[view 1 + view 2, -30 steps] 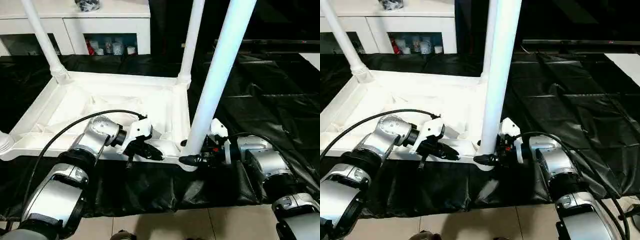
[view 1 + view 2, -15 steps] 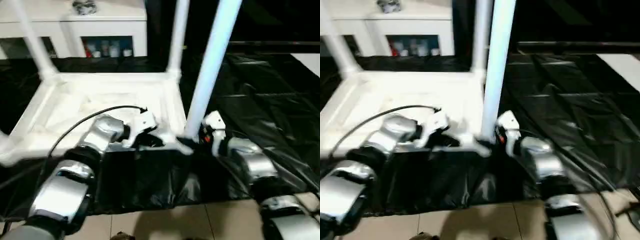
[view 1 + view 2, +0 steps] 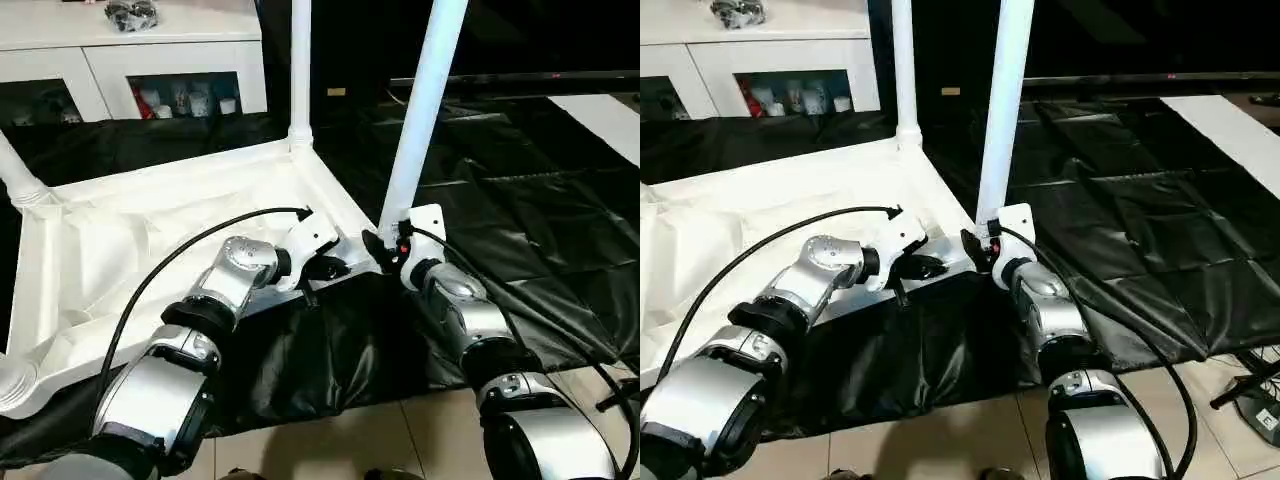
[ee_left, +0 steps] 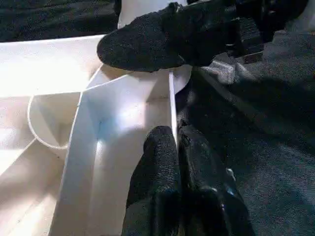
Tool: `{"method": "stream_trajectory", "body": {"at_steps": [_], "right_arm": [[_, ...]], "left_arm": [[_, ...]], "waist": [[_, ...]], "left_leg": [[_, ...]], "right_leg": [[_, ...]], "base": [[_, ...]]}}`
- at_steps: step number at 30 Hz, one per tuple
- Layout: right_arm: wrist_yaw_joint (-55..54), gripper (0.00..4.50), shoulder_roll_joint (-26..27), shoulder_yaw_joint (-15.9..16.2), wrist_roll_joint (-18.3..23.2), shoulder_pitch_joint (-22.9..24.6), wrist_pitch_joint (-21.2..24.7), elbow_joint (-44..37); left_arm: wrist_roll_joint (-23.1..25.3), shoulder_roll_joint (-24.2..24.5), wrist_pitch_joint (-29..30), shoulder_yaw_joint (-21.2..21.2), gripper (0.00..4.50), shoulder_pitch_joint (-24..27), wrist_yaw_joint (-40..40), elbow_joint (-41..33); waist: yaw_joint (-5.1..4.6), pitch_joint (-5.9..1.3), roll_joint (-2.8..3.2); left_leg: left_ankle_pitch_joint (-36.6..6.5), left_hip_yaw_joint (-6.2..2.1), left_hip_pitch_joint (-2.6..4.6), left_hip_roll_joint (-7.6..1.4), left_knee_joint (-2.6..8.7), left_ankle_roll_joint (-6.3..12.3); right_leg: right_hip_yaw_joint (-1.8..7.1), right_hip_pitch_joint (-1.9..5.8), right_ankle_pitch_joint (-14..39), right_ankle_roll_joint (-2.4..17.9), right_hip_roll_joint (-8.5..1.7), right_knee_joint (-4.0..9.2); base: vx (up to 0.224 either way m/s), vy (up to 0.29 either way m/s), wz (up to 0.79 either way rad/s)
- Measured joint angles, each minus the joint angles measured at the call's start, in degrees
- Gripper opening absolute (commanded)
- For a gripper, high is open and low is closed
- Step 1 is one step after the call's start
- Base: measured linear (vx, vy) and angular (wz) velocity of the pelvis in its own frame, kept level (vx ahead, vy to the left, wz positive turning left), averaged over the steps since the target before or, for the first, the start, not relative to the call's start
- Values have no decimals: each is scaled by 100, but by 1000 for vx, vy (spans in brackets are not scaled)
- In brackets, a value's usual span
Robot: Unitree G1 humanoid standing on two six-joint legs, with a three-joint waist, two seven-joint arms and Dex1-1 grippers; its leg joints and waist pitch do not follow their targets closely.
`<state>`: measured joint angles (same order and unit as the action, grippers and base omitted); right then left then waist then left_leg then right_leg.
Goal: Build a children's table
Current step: Rotate leg to tighten
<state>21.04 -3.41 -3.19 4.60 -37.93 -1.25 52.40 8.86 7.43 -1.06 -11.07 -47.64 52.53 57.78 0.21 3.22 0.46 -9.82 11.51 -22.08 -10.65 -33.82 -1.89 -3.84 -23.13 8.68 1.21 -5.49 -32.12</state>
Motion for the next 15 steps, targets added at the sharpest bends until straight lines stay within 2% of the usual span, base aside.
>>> {"method": "stream_trajectory", "body": {"at_steps": [4, 6, 8, 12, 15], "right_arm": [[665, 397, -174, 19, 57, 8, -56, -7], [1204, 423, -403, 193, 48, 14, -56, -48], [1610, 423, -522, 302, 44, 18, -64, -78], [2690, 423, -864, 507, 82, 175, -54, -350], [3163, 423, -995, 601, 116, 215, -51, -464]], "left_arm": [[-31, 79, -179, -2, 0, 32, 233, -34], [-93, 171, -285, -10, 0, 61, 492, -71], [-141, 247, -387, -17, 0, 78, 681, -76], [-150, 457, -619, -74, 0, 78, 1106, -79], [-150, 537, -700, -119, 0, 77, 1307, -79]], "waist": [[10, 0, 1], [24, 1, 2], [67, 2, 3], [215, 2, 4], [254, 3, 4]], "left_leg": [[0, 2, -6, -5, 2, 0], [0, 5, -8, -12, 3, 0], [0, 7, -10, -25, 7, -1], [1, 15, -17, -35, 7, 2], [1, 16, -20, -37, 4, -1]], "right_leg": [[-3, -4, -43, 35, 1, -9], [-4, -8, -43, 36, 4, -24], [-11, -11, -36, 25, 10, -32], [-11, -45, -6, 3, 11, -90], [-10, -55, -6, 3, 11, -101]], "base": [[0, 0, 0], [0, 0, 0], [0, 0, 0], [0, 0, 0], [0, 0, 0]]}}
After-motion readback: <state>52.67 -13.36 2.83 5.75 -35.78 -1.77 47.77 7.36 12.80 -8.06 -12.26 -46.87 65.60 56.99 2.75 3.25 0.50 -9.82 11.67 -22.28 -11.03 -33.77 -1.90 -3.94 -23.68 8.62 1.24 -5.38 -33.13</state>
